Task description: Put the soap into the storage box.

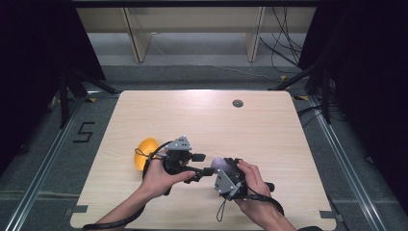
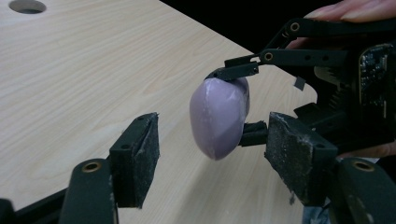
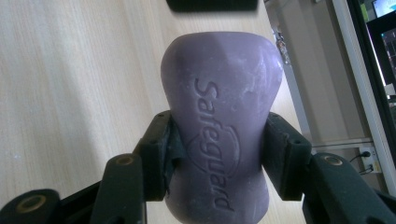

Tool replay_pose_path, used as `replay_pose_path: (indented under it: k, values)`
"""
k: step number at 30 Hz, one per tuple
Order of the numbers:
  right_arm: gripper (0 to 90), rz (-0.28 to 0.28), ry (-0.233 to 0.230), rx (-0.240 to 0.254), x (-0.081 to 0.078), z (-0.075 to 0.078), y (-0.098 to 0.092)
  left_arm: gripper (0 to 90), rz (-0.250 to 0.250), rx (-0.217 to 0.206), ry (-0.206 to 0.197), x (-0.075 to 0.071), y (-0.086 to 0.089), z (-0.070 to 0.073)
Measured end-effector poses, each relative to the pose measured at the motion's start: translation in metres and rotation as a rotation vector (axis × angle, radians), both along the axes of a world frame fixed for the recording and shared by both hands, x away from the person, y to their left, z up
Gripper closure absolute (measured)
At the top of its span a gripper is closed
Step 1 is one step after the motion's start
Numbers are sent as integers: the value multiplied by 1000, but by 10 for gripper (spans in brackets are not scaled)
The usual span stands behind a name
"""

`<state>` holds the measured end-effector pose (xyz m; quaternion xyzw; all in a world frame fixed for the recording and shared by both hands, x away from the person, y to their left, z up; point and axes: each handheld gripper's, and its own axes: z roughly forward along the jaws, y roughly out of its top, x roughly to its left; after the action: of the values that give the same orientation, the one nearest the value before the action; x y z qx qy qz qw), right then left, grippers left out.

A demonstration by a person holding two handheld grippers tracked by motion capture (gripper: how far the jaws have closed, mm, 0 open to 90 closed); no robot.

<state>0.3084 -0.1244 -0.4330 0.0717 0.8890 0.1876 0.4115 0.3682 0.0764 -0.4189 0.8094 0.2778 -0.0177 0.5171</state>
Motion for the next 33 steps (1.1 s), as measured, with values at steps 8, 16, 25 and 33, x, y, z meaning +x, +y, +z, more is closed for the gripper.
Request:
replay_pose_path:
  k: [8, 16, 25, 33]
  values:
    - [502, 21, -20, -10, 1, 1, 2, 372, -13, 4, 70, 7, -11, -9]
    - [502, 10, -7, 0, -1, 0, 4, 421, -19, 2, 78, 9, -19, -10]
    - [502, 49, -35, -13, -1, 1, 5, 489, -37, 12, 91, 11, -25, -13]
    - [502, 56, -42, -21, -1, 1, 6, 525, -40, 18, 96, 11, -27, -14]
